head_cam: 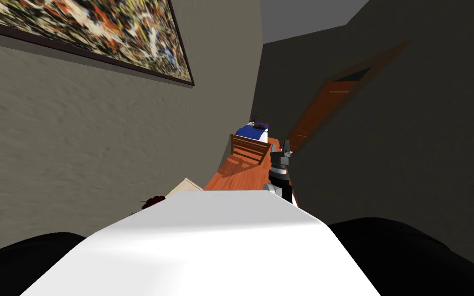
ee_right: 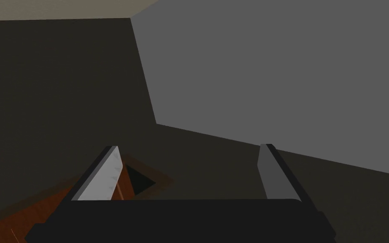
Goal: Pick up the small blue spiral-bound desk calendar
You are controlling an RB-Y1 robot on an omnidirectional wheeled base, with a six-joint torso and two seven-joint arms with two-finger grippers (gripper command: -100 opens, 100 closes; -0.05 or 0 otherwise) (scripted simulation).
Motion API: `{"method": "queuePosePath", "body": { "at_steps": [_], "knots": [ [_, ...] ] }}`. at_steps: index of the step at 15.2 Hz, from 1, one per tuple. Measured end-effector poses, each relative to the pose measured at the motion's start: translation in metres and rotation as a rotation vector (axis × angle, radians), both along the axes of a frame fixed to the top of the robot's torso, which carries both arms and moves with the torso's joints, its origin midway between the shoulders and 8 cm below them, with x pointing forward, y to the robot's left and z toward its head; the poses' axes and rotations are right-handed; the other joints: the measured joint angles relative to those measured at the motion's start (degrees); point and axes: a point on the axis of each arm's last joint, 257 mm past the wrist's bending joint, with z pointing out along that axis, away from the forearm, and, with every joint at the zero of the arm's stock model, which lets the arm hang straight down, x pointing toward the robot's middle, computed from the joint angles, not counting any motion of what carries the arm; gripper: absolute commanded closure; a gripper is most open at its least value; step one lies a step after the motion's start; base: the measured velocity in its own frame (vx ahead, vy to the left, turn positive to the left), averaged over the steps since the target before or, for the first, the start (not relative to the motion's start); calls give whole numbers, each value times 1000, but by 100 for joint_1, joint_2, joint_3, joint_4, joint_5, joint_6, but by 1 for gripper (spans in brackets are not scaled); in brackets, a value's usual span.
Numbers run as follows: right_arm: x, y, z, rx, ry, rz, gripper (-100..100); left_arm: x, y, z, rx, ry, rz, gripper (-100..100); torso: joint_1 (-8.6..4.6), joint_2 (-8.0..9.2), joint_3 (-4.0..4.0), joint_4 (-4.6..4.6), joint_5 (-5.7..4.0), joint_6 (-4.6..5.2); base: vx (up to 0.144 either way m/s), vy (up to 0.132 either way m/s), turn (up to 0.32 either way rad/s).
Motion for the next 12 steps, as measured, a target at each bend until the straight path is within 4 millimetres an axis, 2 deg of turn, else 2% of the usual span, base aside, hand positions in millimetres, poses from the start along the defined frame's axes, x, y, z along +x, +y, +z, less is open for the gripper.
{"method": "queuePosePath", "body": {
  "at_steps": [5,12],
  "knots": [
    [0,0,0,0,0,0,0,-37,25,-5,14,94,51,-100,-1,3,2,1,-1,1,28,-6,-159],
    [0,0,0,0,0,0,0,-92,65,-2,50,223,115,-100,-2,5,3,2,-1,1,24,-5,-160]
  ]
}}
